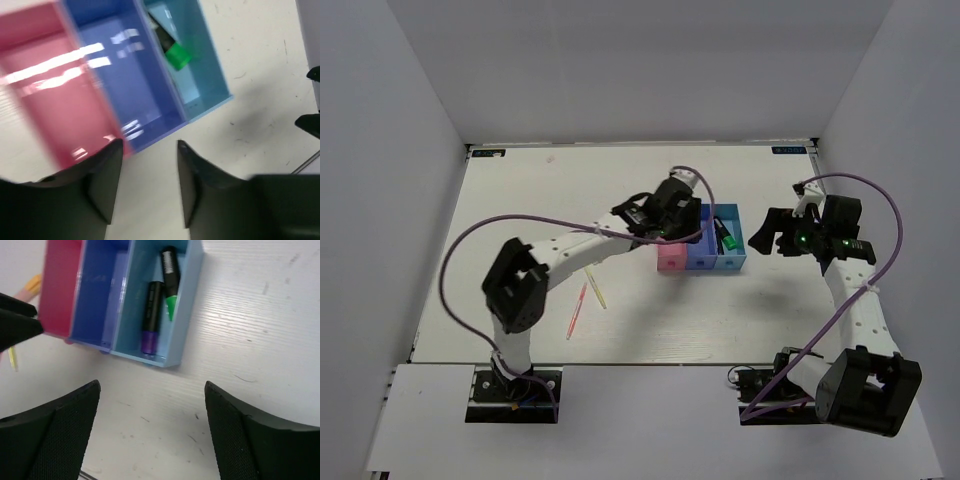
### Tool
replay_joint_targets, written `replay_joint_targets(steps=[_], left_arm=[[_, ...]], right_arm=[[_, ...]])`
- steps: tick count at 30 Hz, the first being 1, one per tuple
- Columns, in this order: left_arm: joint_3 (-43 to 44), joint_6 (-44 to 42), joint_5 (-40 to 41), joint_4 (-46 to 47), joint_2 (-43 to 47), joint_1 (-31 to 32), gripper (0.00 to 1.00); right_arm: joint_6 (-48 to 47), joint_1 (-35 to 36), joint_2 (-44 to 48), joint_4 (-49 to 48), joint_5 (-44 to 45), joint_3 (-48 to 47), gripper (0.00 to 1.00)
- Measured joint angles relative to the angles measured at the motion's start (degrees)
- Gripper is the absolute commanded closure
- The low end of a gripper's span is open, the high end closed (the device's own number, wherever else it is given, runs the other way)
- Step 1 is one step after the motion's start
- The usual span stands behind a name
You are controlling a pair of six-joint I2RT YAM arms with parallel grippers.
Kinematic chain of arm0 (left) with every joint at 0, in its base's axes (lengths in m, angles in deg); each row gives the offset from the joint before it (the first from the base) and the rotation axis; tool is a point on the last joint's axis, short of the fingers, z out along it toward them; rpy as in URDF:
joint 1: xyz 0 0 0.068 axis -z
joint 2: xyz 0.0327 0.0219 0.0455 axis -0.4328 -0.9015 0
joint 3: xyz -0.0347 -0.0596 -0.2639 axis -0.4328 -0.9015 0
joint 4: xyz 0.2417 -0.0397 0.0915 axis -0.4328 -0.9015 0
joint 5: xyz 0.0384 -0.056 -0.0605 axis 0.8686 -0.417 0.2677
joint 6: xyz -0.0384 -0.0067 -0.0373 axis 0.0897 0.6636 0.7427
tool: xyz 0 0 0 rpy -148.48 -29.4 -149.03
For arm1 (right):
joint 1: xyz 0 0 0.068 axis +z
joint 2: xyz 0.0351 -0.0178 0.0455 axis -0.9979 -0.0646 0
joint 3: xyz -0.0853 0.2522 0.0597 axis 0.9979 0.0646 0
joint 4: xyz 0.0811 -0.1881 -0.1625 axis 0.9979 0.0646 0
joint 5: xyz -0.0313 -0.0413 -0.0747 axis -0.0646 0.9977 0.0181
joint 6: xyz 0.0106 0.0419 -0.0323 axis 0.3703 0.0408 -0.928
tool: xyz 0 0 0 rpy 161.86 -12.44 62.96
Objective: Sort the stationery into containers
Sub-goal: Pick up the pen from the center of the board.
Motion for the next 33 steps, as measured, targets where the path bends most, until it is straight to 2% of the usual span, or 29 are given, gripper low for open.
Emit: replay_joint_targets(steps=[1, 2, 4, 5, 6, 8, 10, 12, 15, 21, 33], left_arm=[[-2.3, -2.4, -0.4, -1.0, 3.3, -0.9, 0.37], [-4.5, -5.2, -0.7, -2.3, 6.5, -2.2, 0.37], [-6.2, -11.4, -1.0, -6.9, 10.7, -6.2, 0.39], [-6.3, -14.1, -1.0, -8.6, 11.3, -8.0, 0.46], [-6.3, -17.0, -0.6, -10.2, 11.4, -9.9, 0.5], [-6.3, -22.3, 0.4, -13.7, 10.1, -13.1, 0.55], [-6.4, -26.8, 1.6, -16.4, 7.2, -14.8, 0.55], [-7.2, -30.2, 1.9, -17.9, 4.3, -15.4, 0.53], [-7.8, -34.2, 1.8, -20.2, 0.5, -16.2, 0.45], [-7.7, -38.4, 1.6, -21.7, -2.5, -18.7, 0.39], [-8.6, -40.3, -3.1, -21.2, -4.0, -23.2, 0.42]], right_arm=[[-1.0, 0.0, 0.1, 0.0, -1.4, 0.0, 0.16], [-2.3, 0.0, 0.1, 0.0, -3.2, 0.0, 0.35], [-4.4, 0.0, 0.2, 0.0, -6.3, 0.0, 0.54], [-5.2, 0.0, 0.3, -0.2, -7.5, 0.2, 0.89], [-6.0, 0.0, 0.4, -0.5, -9.0, 0.5, 1.0], [-7.0, 0.0, 0.4, -0.9, -11.7, 1.1, 1.0], [-8.1, 0.0, 0.3, -0.9, -14.1, 1.4, 0.99], [-8.8, 0.0, 0.2, -0.9, -15.5, 1.4, 0.86], [-9.9, 0.0, -0.2, -0.9, -16.5, 1.4, 0.73], [-11.1, 0.0, -1.7, -0.9, -16.8, 1.4, 0.7], [-11.7, 0.0, -3.2, -0.5, -16.9, 1.4, 0.7]])
